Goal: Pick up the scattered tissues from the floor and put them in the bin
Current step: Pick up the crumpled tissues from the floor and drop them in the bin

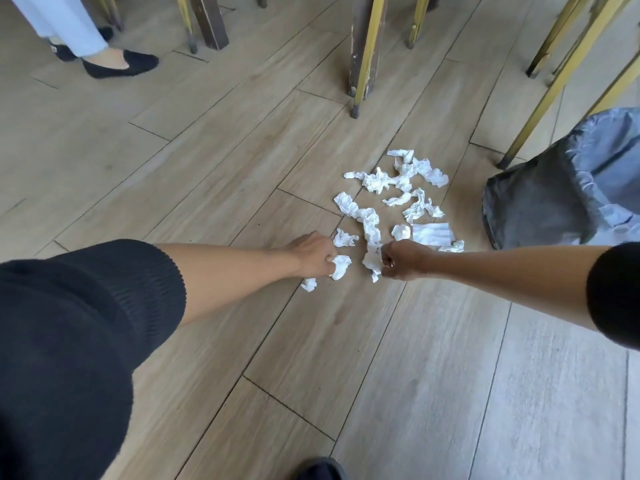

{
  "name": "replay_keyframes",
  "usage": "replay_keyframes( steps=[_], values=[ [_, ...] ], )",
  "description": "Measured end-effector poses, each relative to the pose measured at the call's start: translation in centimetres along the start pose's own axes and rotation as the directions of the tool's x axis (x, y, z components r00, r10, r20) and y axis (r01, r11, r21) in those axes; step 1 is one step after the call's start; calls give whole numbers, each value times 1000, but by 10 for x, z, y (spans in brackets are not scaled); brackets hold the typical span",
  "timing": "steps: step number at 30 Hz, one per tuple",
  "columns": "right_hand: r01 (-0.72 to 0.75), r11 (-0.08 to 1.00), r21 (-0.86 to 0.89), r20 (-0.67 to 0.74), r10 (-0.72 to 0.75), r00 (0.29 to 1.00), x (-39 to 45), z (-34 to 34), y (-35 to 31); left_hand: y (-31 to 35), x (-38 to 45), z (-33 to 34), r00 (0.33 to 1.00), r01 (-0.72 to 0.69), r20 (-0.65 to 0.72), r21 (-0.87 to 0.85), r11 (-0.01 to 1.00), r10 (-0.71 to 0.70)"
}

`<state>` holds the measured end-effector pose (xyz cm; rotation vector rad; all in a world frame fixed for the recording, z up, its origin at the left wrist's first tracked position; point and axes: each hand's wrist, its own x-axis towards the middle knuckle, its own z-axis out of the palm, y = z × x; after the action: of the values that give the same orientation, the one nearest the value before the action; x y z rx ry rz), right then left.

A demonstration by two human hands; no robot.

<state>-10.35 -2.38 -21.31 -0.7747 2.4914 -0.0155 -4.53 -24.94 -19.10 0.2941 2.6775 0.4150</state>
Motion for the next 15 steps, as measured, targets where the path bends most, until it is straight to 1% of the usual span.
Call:
replay_keyframes(
  steps=[3, 5, 7, 9, 11, 13, 15],
  values=[
    [10, 996, 85, -8, -9, 1000, -9, -3, 16, 8, 10, -3, 998, 23, -64, -10, 1000, -23],
    [-4, 990, 143, -1, 4, 1000, -16, -5, 25, 12, 16, -3, 997, 44, -68, 36, 998, -42],
    [-51, 979, 195, 15, 49, 999, -24, -7, 32, 15, 21, 1, 996, 75, -63, 67, 995, -70],
    [-106, 964, 245, 28, 103, 994, -31, -8, 38, 17, 26, 7, 993, 114, -36, 86, 990, -112],
    [-153, 952, 265, 51, 145, 988, -38, -9, 43, 20, 30, 14, 989, 146, 1, 145, 979, -147],
    [-192, 940, 282, 85, 174, 981, -43, -13, 47, 20, 32, 17, 986, 143, 51, 222, 965, -158],
    [-206, 930, 304, 98, 184, 978, -47, -15, 50, 19, 33, 19, 981, 127, 111, 263, 956, -160]
  ],
)
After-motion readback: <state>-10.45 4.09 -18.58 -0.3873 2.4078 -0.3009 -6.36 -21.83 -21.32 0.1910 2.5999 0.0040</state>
